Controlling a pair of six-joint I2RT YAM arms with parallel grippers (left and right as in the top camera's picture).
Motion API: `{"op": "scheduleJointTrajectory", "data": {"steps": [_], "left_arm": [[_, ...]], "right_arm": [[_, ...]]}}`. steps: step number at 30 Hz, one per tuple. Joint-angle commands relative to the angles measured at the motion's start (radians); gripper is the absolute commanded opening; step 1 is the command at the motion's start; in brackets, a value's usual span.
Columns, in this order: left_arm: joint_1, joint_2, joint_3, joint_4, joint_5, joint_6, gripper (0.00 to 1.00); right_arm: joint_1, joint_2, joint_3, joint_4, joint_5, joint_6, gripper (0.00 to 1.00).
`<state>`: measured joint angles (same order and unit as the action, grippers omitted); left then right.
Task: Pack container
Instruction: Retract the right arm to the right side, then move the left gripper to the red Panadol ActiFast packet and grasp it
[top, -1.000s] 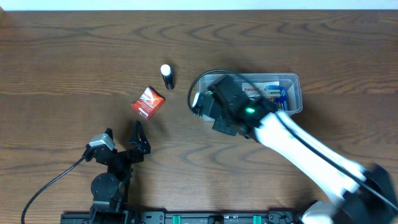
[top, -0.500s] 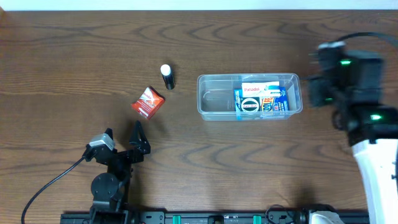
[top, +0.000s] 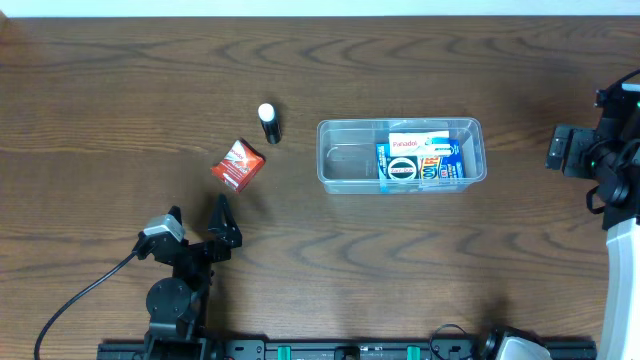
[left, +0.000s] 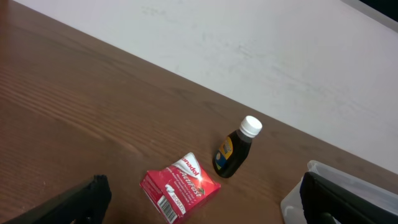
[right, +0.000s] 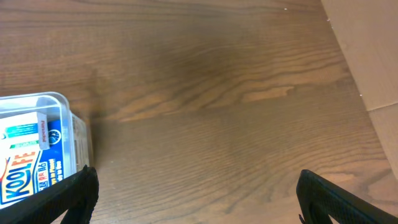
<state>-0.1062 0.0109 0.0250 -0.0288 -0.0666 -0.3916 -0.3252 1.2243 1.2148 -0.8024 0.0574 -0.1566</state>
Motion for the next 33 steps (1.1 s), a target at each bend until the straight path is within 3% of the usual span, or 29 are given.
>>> {"op": "scheduleJointTrajectory", "data": {"steps": [1,29,33], "left_arm": [[0.005,-0.007,-0.021,-0.036,-0.027,0.016,0.98],[0.005,-0.007,-0.021,0.021,-0.080,0.024,0.98],[0.005,0.003,0.012,-0.028,-0.024,0.148,0.98]], "right_arm": [[-0.008,0.003,0.007,-0.002,-0.005,0.021,0.99],[-0.008,0.003,0.007,-0.003,-0.005,0.022,0.99],[-0.008,0.003,0.007,-0.003,-0.005,0.021,0.99]]}}
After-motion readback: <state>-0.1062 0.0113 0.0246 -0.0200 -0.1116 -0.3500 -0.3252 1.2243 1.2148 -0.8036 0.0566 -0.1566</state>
